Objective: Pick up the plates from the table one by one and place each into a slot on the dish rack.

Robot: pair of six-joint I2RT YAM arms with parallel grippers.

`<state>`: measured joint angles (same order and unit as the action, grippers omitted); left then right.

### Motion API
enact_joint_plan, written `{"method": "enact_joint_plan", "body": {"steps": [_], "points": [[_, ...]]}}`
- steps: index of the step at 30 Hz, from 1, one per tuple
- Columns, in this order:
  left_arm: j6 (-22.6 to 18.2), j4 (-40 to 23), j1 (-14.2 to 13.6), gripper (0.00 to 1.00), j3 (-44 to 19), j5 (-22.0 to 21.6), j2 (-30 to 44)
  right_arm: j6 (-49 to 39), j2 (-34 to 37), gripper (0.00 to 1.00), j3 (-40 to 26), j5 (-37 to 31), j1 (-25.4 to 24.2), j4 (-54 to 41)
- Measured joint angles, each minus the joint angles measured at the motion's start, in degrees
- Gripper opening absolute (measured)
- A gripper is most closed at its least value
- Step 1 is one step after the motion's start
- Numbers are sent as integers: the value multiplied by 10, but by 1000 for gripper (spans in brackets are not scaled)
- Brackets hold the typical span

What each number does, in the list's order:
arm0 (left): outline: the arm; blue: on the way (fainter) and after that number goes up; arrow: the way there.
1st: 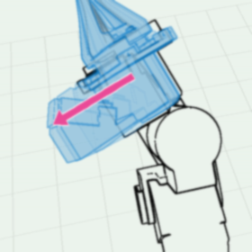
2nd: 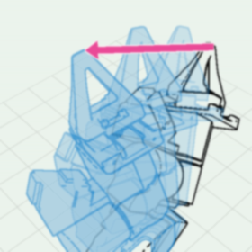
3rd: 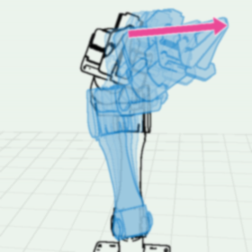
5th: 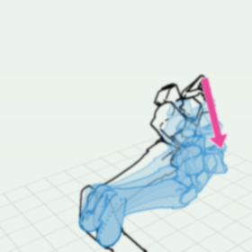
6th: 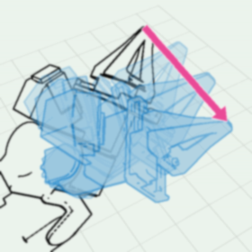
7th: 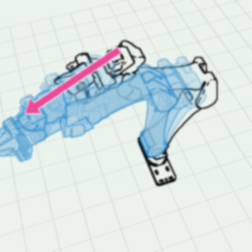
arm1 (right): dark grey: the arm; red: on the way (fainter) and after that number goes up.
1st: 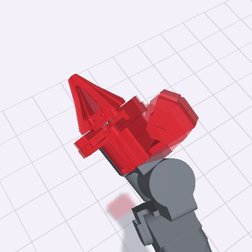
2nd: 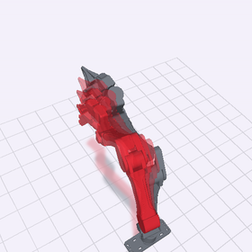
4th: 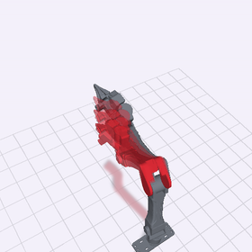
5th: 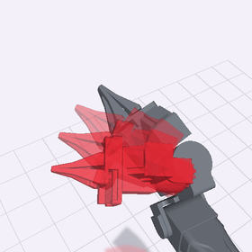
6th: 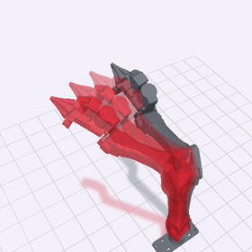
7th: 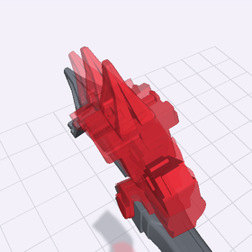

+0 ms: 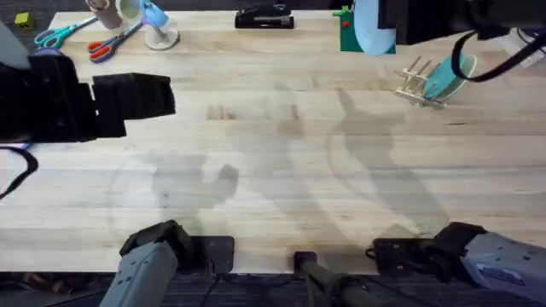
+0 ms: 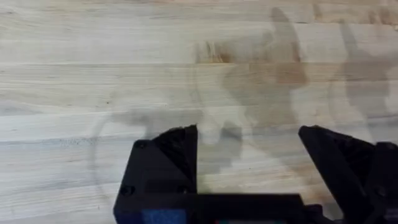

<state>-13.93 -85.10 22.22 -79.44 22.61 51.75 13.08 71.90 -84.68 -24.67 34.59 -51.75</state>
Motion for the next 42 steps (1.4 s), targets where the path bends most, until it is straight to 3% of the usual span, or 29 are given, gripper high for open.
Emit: {"method": "enact_joint_plan", "body": {"steps": [12,29,42], "points": [[0,0,0,994,0,0,0,72,0,28,0,-18,0,-2],[0,0,0,995,0,0,0,291,0,29,0,-268,0,-65],[0,0,0,994,0,0,0,311,0,29,0,-303,0,-122]]}}
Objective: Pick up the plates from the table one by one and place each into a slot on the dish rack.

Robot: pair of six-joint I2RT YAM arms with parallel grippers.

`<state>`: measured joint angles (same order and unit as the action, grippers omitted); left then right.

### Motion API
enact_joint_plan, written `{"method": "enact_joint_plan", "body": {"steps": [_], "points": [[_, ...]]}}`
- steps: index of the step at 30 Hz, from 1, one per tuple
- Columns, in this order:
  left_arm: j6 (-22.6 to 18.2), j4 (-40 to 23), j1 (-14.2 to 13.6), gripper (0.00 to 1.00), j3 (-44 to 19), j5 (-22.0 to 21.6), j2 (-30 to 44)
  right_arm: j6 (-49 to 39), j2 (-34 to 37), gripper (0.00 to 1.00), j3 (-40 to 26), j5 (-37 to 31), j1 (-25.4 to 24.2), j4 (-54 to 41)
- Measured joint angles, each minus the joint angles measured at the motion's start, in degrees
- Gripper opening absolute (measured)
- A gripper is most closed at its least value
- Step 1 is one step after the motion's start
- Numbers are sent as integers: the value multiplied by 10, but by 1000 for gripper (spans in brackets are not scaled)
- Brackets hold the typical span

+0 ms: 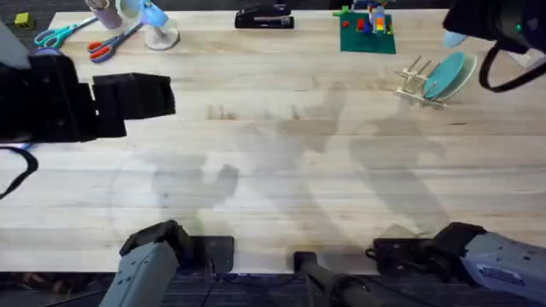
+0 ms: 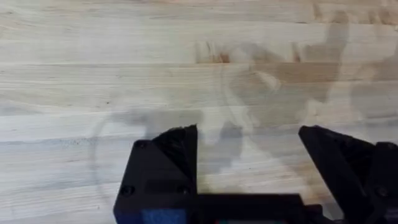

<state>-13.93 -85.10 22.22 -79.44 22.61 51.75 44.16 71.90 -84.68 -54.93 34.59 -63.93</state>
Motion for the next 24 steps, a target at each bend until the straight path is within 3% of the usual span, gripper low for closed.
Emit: {"method": "enact_joint_plan", "body": {"steps": [8,16,24], "points": [[0,-12,0,995,0,0,0,3,0,29,0,-3,0,-26],[0,-114,0,995,0,-2,0,4,0,28,0,-3,-1,-36],[1,-117,0,993,-1,-2,0,31,0,29,0,8,-23,-53]]}}
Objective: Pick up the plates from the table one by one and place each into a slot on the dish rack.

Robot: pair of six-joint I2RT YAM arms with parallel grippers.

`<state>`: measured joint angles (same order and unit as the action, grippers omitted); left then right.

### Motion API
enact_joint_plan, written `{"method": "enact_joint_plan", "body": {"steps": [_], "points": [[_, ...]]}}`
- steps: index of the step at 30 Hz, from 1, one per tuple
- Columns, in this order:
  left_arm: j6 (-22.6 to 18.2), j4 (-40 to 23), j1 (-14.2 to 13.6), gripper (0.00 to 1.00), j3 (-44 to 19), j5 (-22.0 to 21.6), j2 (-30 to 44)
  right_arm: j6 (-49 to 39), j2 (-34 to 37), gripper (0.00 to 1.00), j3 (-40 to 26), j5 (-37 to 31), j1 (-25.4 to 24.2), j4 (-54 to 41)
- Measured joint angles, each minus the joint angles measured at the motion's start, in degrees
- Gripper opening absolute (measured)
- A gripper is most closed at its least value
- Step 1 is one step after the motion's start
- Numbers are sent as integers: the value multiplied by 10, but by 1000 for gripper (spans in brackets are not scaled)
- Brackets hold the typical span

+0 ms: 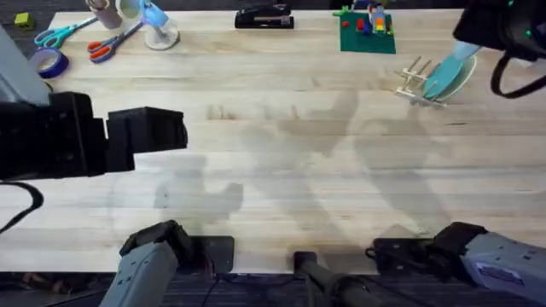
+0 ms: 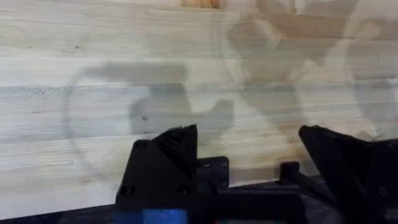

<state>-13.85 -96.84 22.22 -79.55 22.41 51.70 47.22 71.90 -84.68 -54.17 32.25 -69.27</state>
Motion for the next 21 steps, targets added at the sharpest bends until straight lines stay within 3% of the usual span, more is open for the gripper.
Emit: {"method": "enact_joint_plan", "body": {"steps": [21], "points": [[0,0,0,993,0,0,0,15,0,29,10,8,-56,-12]]}}
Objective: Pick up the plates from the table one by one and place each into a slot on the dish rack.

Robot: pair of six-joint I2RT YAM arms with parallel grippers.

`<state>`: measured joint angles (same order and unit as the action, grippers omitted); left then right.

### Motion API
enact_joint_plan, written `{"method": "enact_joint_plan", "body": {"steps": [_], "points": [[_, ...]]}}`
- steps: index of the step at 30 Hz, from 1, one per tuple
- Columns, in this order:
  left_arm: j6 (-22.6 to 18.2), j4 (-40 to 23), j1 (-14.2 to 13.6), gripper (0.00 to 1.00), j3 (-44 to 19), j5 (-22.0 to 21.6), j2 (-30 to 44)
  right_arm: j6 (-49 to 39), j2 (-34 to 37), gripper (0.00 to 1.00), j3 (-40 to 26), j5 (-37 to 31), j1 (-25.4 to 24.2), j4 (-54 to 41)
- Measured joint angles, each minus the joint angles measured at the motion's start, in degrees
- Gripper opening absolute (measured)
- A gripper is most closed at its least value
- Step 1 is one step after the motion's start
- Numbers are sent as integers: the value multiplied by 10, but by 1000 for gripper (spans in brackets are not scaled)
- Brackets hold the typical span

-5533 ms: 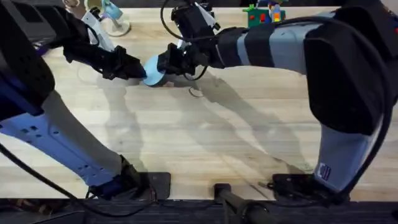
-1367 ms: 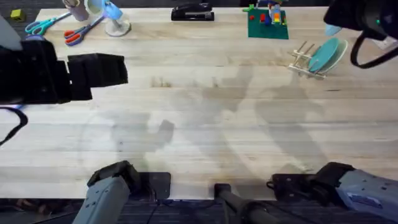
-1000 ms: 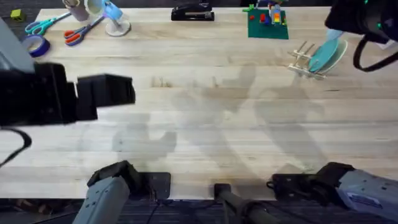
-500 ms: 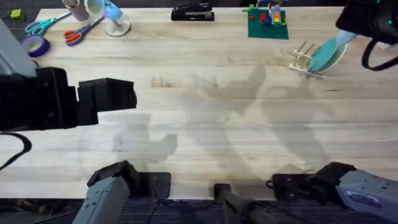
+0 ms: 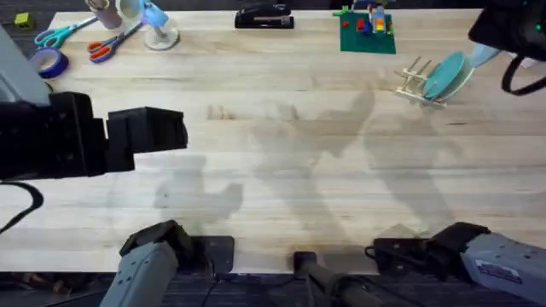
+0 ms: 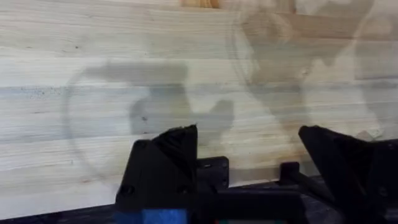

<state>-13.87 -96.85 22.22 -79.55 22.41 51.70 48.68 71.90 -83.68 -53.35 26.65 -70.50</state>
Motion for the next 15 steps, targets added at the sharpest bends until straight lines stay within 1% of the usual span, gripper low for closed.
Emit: {"method": "enact_joint_plan", "body": {"steps": [15], "points": [[0,0,0,994,0,0,0,-29,7,28,0,5,-17,3]]}}
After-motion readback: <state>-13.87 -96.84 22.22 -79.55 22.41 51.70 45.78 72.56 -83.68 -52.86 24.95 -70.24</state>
